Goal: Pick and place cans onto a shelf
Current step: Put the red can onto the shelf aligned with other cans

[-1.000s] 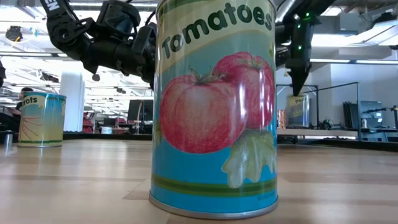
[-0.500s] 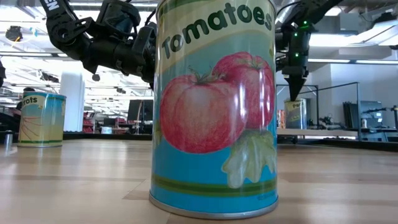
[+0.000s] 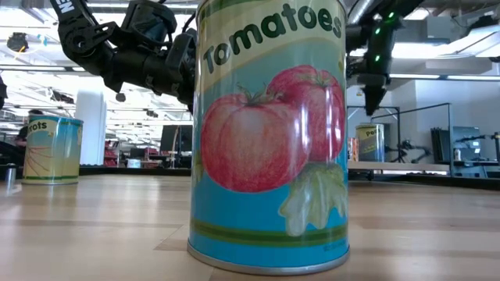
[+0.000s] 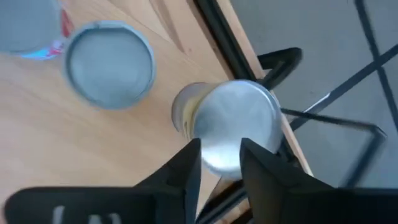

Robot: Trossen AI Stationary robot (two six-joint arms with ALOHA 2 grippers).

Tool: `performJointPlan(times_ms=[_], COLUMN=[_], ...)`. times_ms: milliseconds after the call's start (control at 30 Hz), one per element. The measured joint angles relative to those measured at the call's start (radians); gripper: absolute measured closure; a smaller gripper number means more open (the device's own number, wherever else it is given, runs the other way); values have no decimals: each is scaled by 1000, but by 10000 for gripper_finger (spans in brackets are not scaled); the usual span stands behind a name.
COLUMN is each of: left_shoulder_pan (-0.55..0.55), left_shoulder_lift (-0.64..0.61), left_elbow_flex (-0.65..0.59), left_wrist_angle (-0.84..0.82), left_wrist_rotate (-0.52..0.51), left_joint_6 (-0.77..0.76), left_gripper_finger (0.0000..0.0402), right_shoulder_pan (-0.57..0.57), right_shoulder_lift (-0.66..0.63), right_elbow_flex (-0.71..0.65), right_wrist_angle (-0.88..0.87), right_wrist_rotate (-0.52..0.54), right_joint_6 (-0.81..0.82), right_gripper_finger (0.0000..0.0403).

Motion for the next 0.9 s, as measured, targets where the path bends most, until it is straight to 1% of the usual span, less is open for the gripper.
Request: performJointPlan(times_ms=[67, 100, 200, 233, 333, 433, 533, 633, 733, 800, 900], left_shoulder_pan=[0, 0, -2, -5, -21, -44, -65, -81, -107, -137, -199], left_shoulder_lift=[0, 0, 0, 0, 0, 0, 0, 0, 0, 0, 0], left_elbow_flex=[0, 0, 0, 0, 0, 0, 0, 0, 2, 23, 98], left_wrist_angle=[-4, -4, -4, -4, 5, 7, 7, 6, -22, -77, -236], left_wrist_rotate=[0, 0, 0, -3, -16, -16, -16, -16, -20, -30, -106], left_joint_6=[0, 0, 17, 20, 40, 69, 75, 59, 44, 36, 23], left_gripper_finger=[401, 401, 401, 401, 401, 401, 401, 401, 402, 401, 402], right_shoulder_pan=[14, 21, 60, 80, 158, 263, 382, 503, 599, 645, 698], right_shoulder_lift=[-55, -82, -173, -205, -308, -419, -522, -604, -648, -659, -660], right_elbow_flex=[-6, -15, -83, -114, -233, -367, -509, -657, -803, -885, -988], right_wrist_angle=[-3, 2, 51, 71, 162, 301, 491, 748, 997, 1138, 1317], right_wrist_rotate=[-15, -39, -99, -107, -132, -136, -134, -123, -86, -49, -24], right_joint_6=[25, 38, 71, 84, 147, 225, 311, 362, 370, 370, 362], right_gripper_finger=[299, 315, 377, 388, 387, 390, 397, 393, 397, 399, 397])
